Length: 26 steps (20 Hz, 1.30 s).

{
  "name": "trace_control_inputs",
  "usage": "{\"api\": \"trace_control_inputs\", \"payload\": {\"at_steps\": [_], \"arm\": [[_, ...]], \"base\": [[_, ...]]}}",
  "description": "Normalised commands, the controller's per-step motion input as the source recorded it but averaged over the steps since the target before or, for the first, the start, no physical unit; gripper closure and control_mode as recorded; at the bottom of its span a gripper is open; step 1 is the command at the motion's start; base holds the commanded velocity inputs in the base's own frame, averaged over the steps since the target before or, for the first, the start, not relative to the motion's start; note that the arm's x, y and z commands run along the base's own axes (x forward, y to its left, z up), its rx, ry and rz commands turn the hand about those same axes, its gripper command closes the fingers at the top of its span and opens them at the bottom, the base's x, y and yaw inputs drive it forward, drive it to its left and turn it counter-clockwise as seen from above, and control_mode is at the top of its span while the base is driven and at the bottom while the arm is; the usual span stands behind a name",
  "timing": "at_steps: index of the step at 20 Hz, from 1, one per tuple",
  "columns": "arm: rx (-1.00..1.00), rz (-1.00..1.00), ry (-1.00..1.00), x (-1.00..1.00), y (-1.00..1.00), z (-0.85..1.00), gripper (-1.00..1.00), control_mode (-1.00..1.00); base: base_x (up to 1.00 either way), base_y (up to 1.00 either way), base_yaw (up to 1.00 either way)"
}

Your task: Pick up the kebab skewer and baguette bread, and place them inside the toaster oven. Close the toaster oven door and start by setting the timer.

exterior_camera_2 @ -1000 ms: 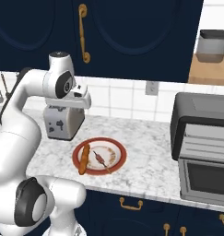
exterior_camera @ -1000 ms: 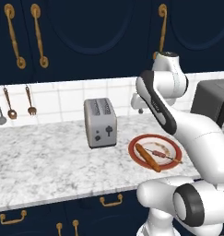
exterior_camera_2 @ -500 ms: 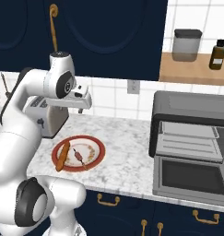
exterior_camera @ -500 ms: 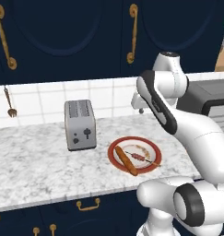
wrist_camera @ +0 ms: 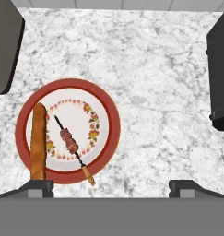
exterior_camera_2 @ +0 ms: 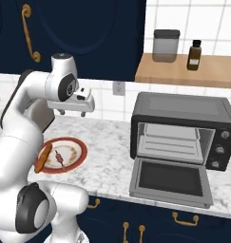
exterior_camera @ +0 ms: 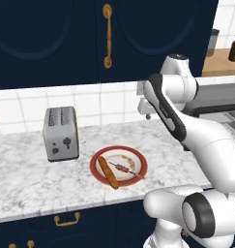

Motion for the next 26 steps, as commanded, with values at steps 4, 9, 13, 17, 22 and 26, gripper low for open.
{"api": "trace_control_inputs", "payload": {"at_steps": [4,9,13,17,22,26], "arm": [[0.00,0.00,0.00,0.00,0.00,0.00,-1.00,1.00],[0.00,0.00,0.00,0.00,0.00,0.00,-1.00,1.00],[0.00,0.00,0.00,0.00,0.00,0.00,-1.00,1.00],[0.00,0.00,0.00,0.00,0.00,0.00,-1.00,1.00],[0.00,0.00,0.00,0.00,0.00,0.00,-1.00,1.00],[0.00,0.00,0.00,0.00,0.00,0.00,-1.00,1.00]], "base": [[0.18,-0.31,0.00],[0.19,-0.26,0.00],[0.13,-0.36,0.00],[0.14,-0.32,0.00],[0.10,-0.25,0.00],[0.00,0.00,0.00]]}}
